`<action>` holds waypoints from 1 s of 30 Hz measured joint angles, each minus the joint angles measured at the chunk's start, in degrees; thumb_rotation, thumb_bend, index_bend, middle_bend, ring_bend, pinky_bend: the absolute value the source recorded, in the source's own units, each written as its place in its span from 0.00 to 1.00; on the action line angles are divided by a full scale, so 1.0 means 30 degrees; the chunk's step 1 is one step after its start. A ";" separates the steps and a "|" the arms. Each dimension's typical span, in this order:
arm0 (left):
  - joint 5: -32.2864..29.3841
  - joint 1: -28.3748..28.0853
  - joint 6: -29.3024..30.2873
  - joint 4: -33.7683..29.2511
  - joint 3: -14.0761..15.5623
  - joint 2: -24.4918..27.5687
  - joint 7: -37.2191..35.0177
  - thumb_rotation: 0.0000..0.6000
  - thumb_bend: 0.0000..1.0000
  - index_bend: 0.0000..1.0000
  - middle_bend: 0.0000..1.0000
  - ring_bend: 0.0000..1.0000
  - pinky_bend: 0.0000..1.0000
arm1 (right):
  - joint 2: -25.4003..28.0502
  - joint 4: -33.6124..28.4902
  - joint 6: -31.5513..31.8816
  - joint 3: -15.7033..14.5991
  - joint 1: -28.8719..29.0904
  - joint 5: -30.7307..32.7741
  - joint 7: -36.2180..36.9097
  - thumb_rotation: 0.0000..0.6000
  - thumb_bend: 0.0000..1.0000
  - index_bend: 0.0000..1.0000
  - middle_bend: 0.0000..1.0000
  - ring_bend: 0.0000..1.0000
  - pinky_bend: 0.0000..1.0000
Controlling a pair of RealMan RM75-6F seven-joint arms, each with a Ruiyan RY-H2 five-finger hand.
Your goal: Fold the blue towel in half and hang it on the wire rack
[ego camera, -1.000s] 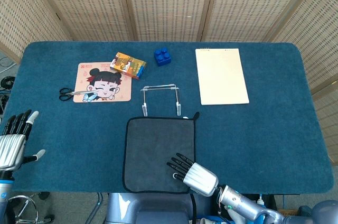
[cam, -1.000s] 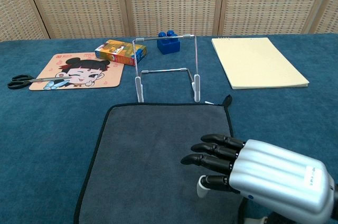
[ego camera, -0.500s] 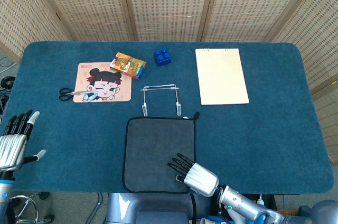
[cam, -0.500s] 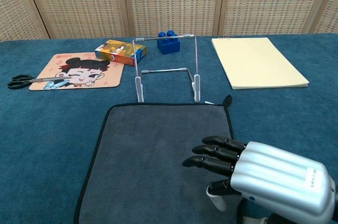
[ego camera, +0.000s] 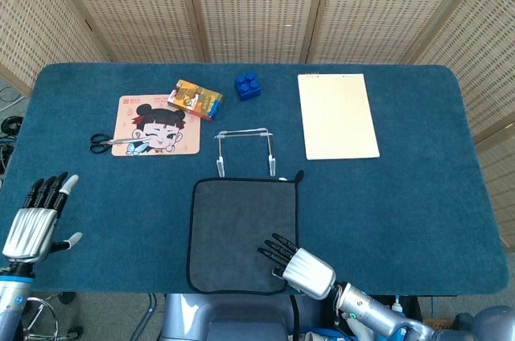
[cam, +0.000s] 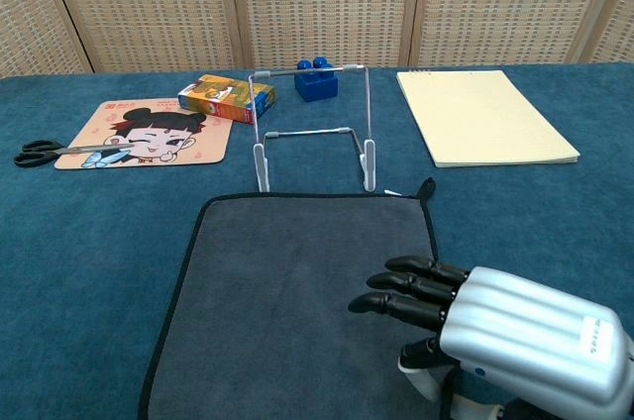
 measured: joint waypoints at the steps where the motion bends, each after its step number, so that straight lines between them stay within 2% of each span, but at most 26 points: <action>1: 0.0494 -0.0078 -0.0040 0.0124 0.0184 -0.0105 -0.0092 1.00 0.19 0.00 0.00 0.00 0.00 | -0.0002 0.0020 0.0023 -0.0009 -0.0004 0.0000 0.0031 1.00 0.49 0.60 0.11 0.00 0.00; 3: 0.1424 -0.0247 -0.0150 0.0406 0.0546 -0.0315 -0.0243 1.00 0.20 0.02 0.00 0.00 0.00 | -0.0011 0.0104 0.0054 -0.0015 -0.0012 0.0014 0.0058 1.00 0.49 0.61 0.11 0.00 0.00; 6: 0.3345 -0.0671 -0.0467 0.1215 0.1325 -0.0866 -0.0683 1.00 0.22 0.13 0.00 0.00 0.00 | -0.0047 0.0178 0.0082 0.0002 -0.0029 0.0091 0.0131 1.00 0.49 0.61 0.11 0.00 0.00; 10: 0.6005 -0.1365 -0.0740 0.3293 0.2367 -0.2202 -0.1779 1.00 0.23 0.28 0.00 0.00 0.00 | -0.0084 0.0189 0.0109 0.0014 -0.0060 0.0174 0.0202 1.00 0.49 0.61 0.11 0.00 0.00; 14: 0.7980 -0.1931 -0.0385 0.5693 0.3070 -0.3876 -0.3544 1.00 0.23 0.36 0.00 0.00 0.00 | -0.0045 0.0129 0.0157 0.0017 -0.0069 0.0208 0.0224 1.00 0.49 0.62 0.11 0.00 0.00; 19: 0.9470 -0.2646 0.0636 0.8185 0.3717 -0.6335 -0.5482 1.00 0.23 0.39 0.00 0.00 0.00 | 0.0074 0.0077 0.0170 -0.0016 -0.0058 0.0229 0.0228 1.00 0.50 0.62 0.11 0.00 0.00; 30: 0.9957 -0.3286 0.0367 0.8808 0.4543 -0.7795 -0.5283 1.00 0.23 0.42 0.00 0.00 0.00 | 0.0104 -0.0026 0.0034 -0.0015 0.0011 0.0303 0.0244 1.00 0.50 0.62 0.11 0.00 0.00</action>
